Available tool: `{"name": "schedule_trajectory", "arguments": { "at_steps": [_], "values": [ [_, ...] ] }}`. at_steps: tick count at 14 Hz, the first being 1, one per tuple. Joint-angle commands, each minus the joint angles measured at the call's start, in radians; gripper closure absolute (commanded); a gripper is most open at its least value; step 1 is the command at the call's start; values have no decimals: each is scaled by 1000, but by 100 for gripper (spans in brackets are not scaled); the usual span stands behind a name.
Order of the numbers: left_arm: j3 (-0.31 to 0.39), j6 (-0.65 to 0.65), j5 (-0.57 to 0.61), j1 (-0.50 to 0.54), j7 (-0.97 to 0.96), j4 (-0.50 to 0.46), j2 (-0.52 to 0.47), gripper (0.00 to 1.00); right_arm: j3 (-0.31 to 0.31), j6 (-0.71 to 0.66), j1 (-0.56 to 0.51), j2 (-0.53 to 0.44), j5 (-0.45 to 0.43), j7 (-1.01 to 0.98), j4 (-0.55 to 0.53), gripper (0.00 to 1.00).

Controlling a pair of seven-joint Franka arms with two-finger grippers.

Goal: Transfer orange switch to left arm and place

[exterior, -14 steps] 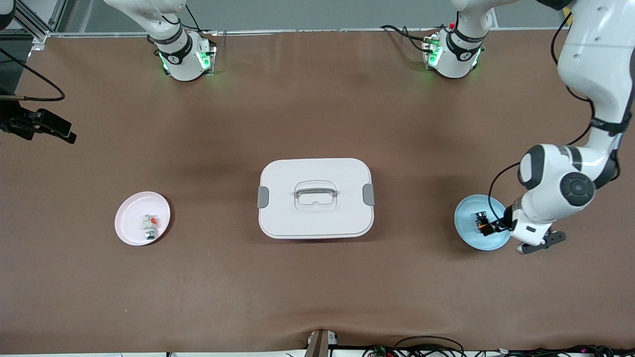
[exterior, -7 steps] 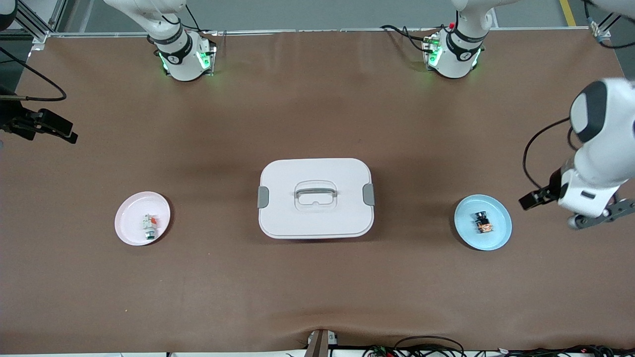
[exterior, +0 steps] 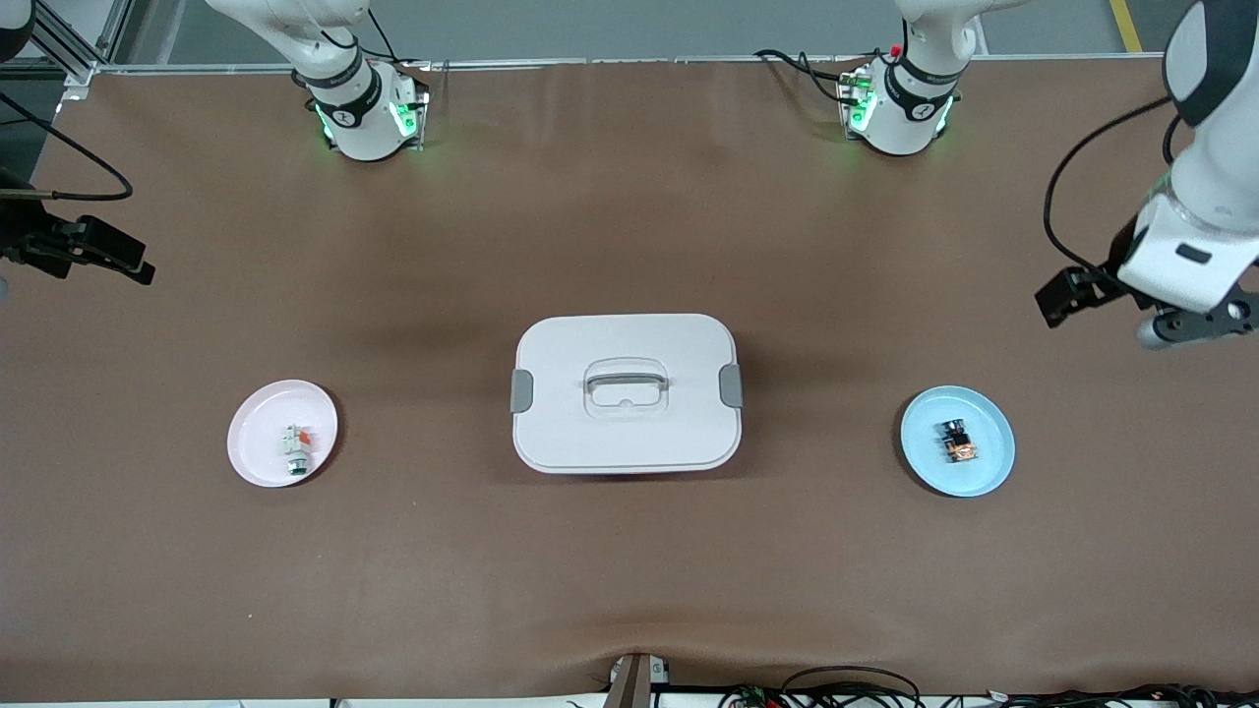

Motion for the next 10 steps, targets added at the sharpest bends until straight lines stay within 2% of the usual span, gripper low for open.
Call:
{"name": "schedule_trajectory", "arguments": {
  "at_steps": [1,4,5,7,10],
  "values": [
    [1,-53,-59,10,26,-6,-50,0,12,3,-15,-24,-6,-11,-22,0],
    [4,-68,-62,-6,26,-3,-67,0,14,3,-15,-24,-6,-11,-22,0],
    [29,-74,-62,-57,26,-3,-77,0,14,3,-15,-24,-6,-11,-22,0],
    [154,-122,-67,-178,35,-3,-85,0,14,5,-15,-24,-6,-11,-22,0],
    [234,-125,-148,-194,122,-5,-99,0,14,5,-17,-24,-6,-11,-22,0]
  ]
}}
